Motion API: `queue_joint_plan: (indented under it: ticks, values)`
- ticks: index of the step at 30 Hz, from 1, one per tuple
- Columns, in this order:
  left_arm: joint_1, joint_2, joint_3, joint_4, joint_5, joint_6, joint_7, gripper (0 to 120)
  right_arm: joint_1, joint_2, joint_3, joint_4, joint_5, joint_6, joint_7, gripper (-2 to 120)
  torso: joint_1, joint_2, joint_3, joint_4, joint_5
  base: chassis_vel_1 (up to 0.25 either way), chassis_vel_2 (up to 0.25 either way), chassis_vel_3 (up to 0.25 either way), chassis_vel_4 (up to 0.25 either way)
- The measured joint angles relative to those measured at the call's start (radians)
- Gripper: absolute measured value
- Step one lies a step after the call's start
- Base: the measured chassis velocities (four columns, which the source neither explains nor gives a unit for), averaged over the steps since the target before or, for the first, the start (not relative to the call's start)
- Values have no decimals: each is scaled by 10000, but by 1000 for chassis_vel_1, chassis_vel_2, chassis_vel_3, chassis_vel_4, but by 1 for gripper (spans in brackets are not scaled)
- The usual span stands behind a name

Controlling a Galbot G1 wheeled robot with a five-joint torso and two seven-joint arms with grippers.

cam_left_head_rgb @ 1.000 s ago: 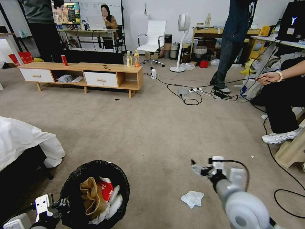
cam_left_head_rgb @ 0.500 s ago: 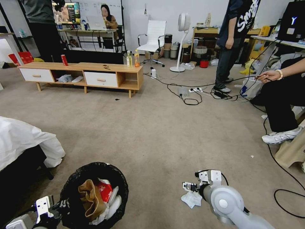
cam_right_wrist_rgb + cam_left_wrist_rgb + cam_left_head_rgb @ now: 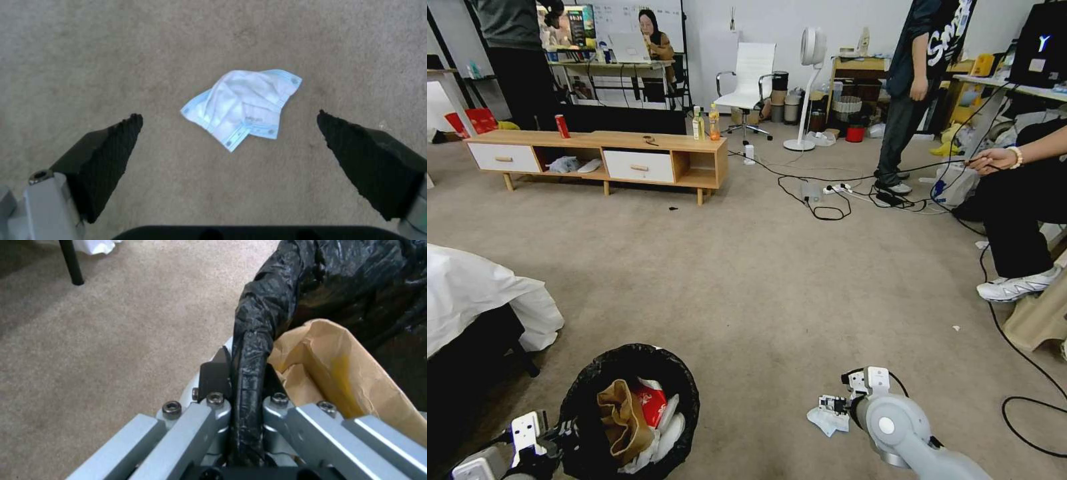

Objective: Pick up the trash bin and place the garbage on the floor into it.

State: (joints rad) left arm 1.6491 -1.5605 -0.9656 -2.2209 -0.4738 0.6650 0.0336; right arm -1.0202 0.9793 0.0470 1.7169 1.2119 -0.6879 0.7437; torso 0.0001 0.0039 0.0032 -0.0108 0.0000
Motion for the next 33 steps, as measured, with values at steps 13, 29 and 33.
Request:
queue_joint_plan:
  ticks: [13, 29, 33]
  values:
    - [6, 77, -54, 125, -21, -4, 5, 3, 552, 683, -279, -1821, -823, 258, -760, 100, 0, 0, 0, 1, -2, 0, 0, 0, 0]
    - [-33, 150, -42, 323, -26, -14, 5, 3, 1106, 1932, -489, -3555, -1745, 554, -1450, 100, 0, 0, 0, 1, -1, 0, 0, 0, 0]
    - [-32, 168, -42, 365, -28, -17, 5, 3, 1238, 2172, -488, -3983, -1929, 644, -1600, 100, 0, 1, 0, 0, -1, 0, 0, 0, 0]
